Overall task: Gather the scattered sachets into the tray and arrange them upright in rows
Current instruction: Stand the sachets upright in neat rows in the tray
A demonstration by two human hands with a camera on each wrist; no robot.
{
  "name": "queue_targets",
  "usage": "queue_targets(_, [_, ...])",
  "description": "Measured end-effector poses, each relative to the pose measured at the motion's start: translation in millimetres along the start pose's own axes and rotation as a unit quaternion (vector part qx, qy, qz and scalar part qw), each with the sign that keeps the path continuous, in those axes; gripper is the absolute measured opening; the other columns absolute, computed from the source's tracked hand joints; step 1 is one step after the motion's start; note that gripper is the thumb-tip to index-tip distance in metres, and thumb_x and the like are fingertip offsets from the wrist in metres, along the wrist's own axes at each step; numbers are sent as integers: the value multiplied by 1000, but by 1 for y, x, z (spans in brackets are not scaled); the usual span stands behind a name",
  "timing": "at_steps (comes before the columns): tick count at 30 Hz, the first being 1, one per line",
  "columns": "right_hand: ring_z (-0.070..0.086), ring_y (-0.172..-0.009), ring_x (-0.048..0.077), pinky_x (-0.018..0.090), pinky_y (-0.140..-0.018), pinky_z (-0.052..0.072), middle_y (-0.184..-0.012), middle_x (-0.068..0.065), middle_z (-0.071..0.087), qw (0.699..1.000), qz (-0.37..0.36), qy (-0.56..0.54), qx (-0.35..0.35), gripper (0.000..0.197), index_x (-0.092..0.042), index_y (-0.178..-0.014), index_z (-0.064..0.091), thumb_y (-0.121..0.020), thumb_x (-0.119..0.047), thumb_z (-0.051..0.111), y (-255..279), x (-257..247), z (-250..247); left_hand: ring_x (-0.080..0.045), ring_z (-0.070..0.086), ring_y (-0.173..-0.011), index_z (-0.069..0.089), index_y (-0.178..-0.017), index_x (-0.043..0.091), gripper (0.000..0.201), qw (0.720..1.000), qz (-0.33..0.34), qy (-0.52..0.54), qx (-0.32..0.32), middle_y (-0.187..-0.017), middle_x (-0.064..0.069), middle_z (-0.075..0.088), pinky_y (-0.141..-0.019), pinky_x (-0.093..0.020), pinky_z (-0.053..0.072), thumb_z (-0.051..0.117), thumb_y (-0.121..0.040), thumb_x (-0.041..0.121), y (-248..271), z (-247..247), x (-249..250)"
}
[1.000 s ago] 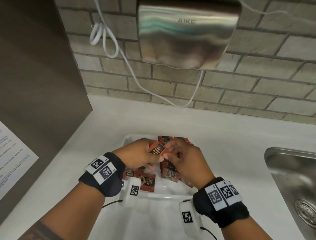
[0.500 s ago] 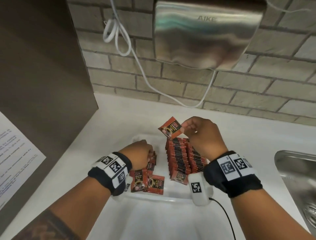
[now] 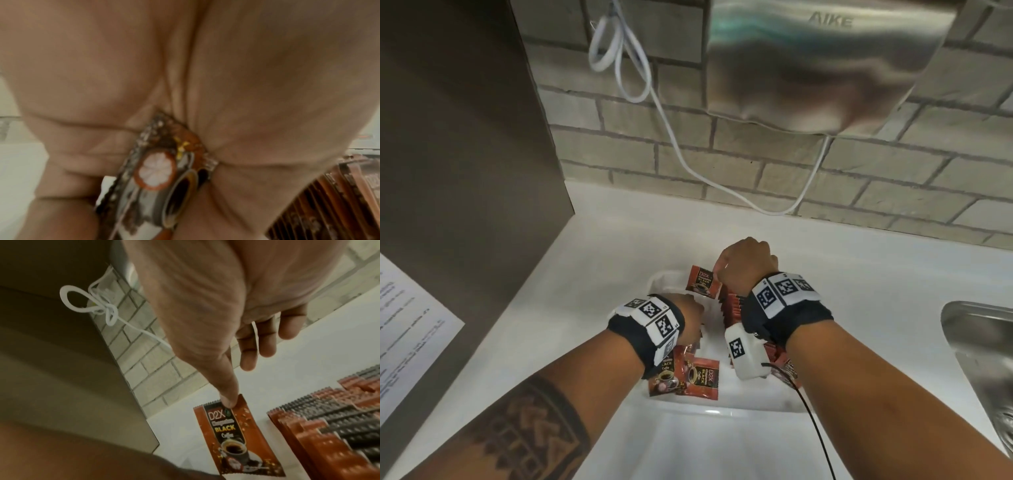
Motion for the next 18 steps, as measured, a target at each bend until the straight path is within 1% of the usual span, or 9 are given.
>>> queue_targets(2, [47,-113,23,34,-87,40,-115,-2,56,1000,-8,22,-6,25,-28,-109,71,-89,-28,56,-4,-3,7,-26,57,-122,45,-146,10,45,1000,2,-2,-2,-139,-10,55,-89,-31,45,49,-103,22,0,1,-2])
queue_targets(4, [46,-110,22,33,-81,37,-111,-2,55,999,-16,42,-10,25,-29,-107,72,-88,-26,55,-6,-5,10,-27,57,-122,47,-144,8,43,1000,13,-5,-11,-138,-10,57,-89,-31,44,48,-104,22,1,1,-1])
queue_targets(5, [45,-109,22,33,-81,37,-110,-1,54,999,-19,48,-14,26,-28,-106,72,-87,-25,55,-6,-6,12,-27,57,-122,48,-144,7,43,1000,19,-7,-19,-138,-10,58,-90,-31,44,48,-104,22,1,3,0])
queue_targets(6, [45,-108,23,34,-81,37,-108,-1,54,998,-20,51,-19,25,-27,-106,72,-87,-24,56,-7,-6,14,-27,58,-121,49,-143,6,42,999,21,-8,-24,-136,-11,58,-87,-31,43,49,-104,21,1,3,0])
queue_targets(9, [46,-108,24,36,-86,40,-103,1,50,998,-21,58,-25,24,-19,-106,70,-86,-23,57,-8,-7,17,-25,60,-112,48,-142,6,42,1000,18,13,-18,-127,-8,60,-79,-29,42,50,-101,15,-1,3,0])
queue_targets(13, [47,-111,23,35,-89,41,-109,2,53,998,-25,61,-17,22,-17,-107,68,-87,-22,58,-8,-9,19,-27,59,-114,48,-142,8,42,999,6,31,-12,-131,-11,58,-80,-29,45,50,-100,14,-5,1,-1])
queue_targets(16, [47,-111,23,37,-92,43,-108,3,53,998,-27,60,-13,22,-15,-107,66,-88,-20,56,-9,-7,19,-25,59,-106,53,-137,8,37,999,0,32,-20,-127,-11,59,-78,-29,46,48,-101,14,-6,4,-1])
queue_targets(18, [48,-110,23,37,-92,44,-101,2,48,998,-30,60,-14,22,-15,-106,66,-88,-19,54,-9,-7,20,-23,56,-97,55,-136,8,36,999,-5,32,-23,-127,-12,60,-76,-29,45,47,-100,14,-7,4,-3])
Point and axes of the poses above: each hand's wrist, its own y-axis away from the middle knuckle, its own z-axis out of the palm, x = y × z, the point moved 7 cm from there along -y, towards the middle knuckle
